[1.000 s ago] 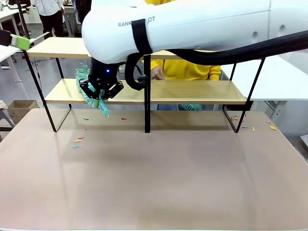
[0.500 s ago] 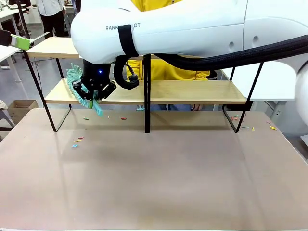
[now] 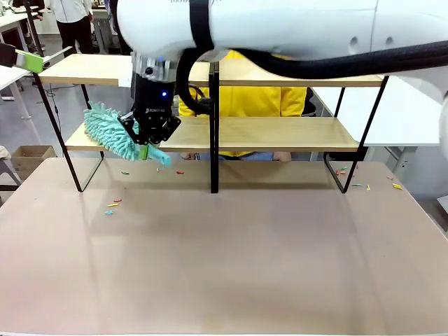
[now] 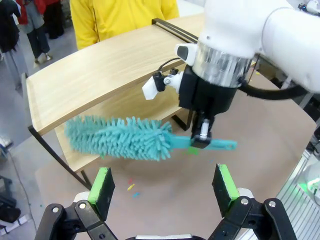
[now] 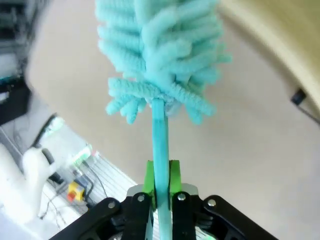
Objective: Clean the shelves.
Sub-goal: Clean another randomly selected level of the Shelf with the Duster.
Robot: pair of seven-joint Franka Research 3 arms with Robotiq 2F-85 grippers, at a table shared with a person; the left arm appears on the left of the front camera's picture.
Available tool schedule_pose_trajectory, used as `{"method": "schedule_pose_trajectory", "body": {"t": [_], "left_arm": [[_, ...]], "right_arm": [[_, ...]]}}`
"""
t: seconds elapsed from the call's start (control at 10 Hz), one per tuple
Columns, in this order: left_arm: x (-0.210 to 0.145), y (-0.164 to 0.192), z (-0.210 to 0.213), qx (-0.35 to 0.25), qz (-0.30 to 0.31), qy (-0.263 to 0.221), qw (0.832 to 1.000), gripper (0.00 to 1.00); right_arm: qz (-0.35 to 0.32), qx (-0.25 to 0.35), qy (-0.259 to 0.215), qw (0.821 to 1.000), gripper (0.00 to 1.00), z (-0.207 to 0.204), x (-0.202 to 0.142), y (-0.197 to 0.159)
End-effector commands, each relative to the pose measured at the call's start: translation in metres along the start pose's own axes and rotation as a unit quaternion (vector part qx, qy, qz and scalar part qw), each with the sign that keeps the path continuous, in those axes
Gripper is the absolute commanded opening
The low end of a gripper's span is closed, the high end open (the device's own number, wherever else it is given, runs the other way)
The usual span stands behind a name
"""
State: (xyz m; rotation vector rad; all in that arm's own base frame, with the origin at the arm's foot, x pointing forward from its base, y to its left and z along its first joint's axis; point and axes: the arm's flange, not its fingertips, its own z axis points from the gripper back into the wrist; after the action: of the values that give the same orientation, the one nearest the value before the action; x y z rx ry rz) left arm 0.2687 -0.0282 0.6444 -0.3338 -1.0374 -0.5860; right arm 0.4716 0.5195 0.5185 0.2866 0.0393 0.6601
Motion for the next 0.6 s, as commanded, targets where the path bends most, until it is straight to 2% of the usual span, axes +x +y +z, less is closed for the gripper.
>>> {"method": "schedule_pose_trajectory", "body": {"t": [0.0, 0.2, 0.3, 0.4, 0.5], "left_arm": [[0.000, 0.001, 0.000, -0.004, -0.002, -0.002, 1.000, 1.00], [0.000, 0.001, 0.000, -0.004, -0.002, -0.002, 1.000, 1.00], [0.000, 0.001, 0.000, -0.004, -0.002, -0.002, 1.000, 1.00], [0.000, 0.001, 0.000, -0.004, -0.002, -0.002, 1.000, 1.00], [0.000, 0.001, 0.000, -0.004, -0.002, -0.002, 1.000, 1.00]], "right_arm": [[0.132, 0.092, 0.077, 0.984, 0.12, 0.030, -0.017, -0.012], [0.183, 0.119, 0.106, 0.970, 0.12, 0.045, -0.042, -0.028], [0.214, 0.151, 0.095, 0.960, 0.12, 0.060, -0.057, -0.034], [0.215, 0.176, 0.066, 0.958, 0.12, 0.074, -0.066, -0.044], [0.211, 0.182, 0.056, 0.959, 0.12, 0.078, -0.069, -0.049]]}}
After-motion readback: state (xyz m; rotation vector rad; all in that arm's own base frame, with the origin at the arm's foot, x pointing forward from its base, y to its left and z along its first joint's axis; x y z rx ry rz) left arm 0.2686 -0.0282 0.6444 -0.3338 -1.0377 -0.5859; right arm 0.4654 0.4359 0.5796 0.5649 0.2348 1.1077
